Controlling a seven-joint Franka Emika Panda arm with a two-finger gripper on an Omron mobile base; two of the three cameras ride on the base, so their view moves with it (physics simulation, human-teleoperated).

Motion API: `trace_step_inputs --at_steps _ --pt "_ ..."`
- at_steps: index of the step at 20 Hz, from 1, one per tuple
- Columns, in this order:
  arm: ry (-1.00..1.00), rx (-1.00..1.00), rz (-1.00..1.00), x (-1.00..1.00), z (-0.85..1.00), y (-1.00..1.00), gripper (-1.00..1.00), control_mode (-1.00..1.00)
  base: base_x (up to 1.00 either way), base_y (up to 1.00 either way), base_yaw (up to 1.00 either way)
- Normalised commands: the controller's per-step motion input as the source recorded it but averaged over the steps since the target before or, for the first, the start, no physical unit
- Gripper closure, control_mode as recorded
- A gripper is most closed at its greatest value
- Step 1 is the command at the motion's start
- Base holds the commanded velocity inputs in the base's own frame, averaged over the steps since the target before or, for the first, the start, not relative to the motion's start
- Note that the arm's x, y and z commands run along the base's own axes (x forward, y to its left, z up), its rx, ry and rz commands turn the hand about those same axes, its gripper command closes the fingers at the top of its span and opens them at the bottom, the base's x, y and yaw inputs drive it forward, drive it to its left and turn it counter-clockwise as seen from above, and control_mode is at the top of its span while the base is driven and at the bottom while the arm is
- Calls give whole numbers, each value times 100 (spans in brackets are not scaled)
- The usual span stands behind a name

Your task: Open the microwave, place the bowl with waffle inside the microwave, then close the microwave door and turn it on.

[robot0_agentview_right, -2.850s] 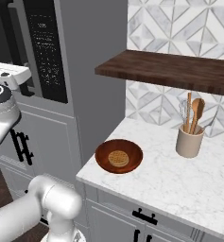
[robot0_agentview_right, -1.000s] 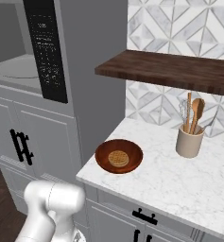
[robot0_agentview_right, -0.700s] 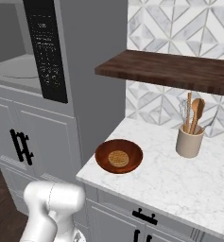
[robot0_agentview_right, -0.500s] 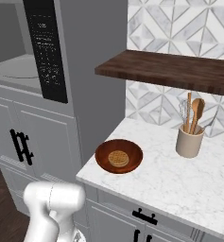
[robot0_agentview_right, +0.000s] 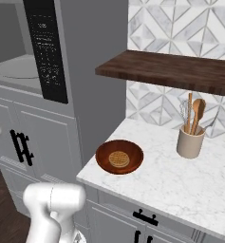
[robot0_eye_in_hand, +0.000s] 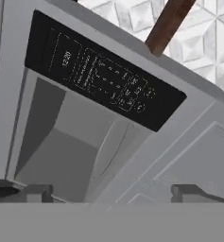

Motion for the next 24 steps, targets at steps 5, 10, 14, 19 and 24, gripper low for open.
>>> trace_step_inputs --at_steps 5,10,14,19,24 --pt "20 42 34 36 -8 14 -100 -100 0 0 0" --pt "15 17 40 31 -19 45 -100 -100 0 0 0" --pt "2 8 39 36 -22 53 -100 -100 0 0 0" --pt "0 11 33 56 -17 54 -100 -100 0 0 0" --pt "0 9 24 66 -12 61 -100 -100 0 0 0"
